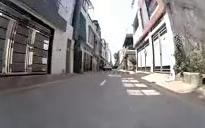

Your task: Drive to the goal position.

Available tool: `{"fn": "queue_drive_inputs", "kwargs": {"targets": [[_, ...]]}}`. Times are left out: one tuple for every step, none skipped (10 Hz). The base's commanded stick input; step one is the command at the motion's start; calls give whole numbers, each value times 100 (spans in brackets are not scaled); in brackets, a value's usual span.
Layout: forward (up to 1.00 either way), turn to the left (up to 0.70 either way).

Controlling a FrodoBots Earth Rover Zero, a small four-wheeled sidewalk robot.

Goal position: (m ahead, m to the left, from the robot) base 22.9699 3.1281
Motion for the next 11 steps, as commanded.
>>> {"fn": "queue_drive_inputs", "kwargs": {"targets": [[100, 1], [100, 1], [100, 1], [100, 1], [100, 1], [100, 1], [100, 1], [100, 1], [100, 1], [100, 1], [100, 1]]}}
